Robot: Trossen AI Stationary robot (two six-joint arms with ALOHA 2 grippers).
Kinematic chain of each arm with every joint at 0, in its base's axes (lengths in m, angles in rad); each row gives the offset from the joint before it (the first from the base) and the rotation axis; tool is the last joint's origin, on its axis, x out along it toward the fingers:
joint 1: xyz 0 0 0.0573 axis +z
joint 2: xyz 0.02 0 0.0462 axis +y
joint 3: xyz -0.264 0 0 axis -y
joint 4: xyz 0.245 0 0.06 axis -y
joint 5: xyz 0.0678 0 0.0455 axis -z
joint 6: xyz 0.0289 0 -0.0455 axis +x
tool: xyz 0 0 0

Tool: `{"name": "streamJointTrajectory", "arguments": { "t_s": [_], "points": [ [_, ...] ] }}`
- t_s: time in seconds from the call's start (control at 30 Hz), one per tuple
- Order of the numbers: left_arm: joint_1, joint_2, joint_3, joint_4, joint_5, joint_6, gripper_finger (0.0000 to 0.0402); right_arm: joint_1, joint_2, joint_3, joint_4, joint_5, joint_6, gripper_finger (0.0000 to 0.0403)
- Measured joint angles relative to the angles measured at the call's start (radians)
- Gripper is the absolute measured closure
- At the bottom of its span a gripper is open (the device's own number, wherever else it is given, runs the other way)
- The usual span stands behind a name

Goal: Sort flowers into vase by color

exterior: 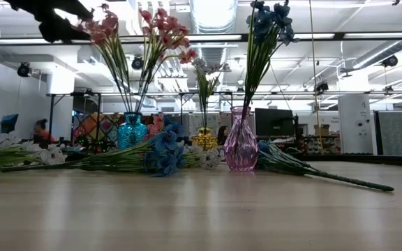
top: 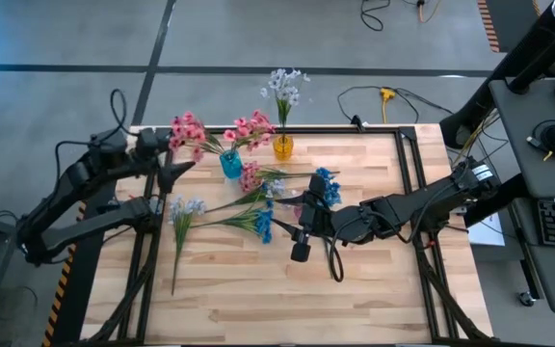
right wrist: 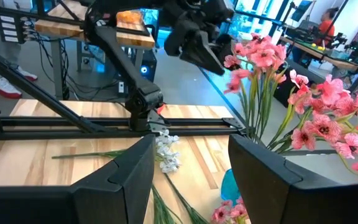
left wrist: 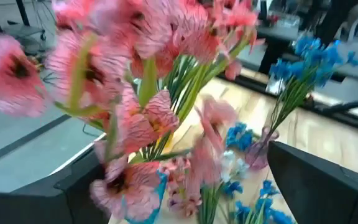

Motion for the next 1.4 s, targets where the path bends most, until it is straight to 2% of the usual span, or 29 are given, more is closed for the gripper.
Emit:
{"name": "streamJointTrajectory", "arguments": {
  "t_s": [0.57,0.93,1.1,1.27,1.4],
  "points": [
    [0.0,-0.205,0.002,0.021,0.042,-0.144,0.0035,0.012,-0.01,0.0,-0.004,0.0,0.027,0.0206],
    [0.0,-0.268,0.002,0.176,0.086,-0.15,0.0035,0.049,-0.057,0.001,-0.038,-0.014,0.102,0.0206],
    [0.0,-0.242,0.002,0.25,0.206,-0.159,0.0035,0.052,-0.064,0.001,-0.174,-0.091,0.237,0.0206],
    [0.0,-0.236,0.002,0.254,0.218,-0.131,0.0035,0.063,-0.087,0.022,-0.346,-0.263,0.415,0.0206],
    [0.0,-0.21,0.002,0.319,0.225,-0.125,0.0035,0.079,-0.09,0.046,-0.497,-0.299,0.527,0.0206]
  ]
}}
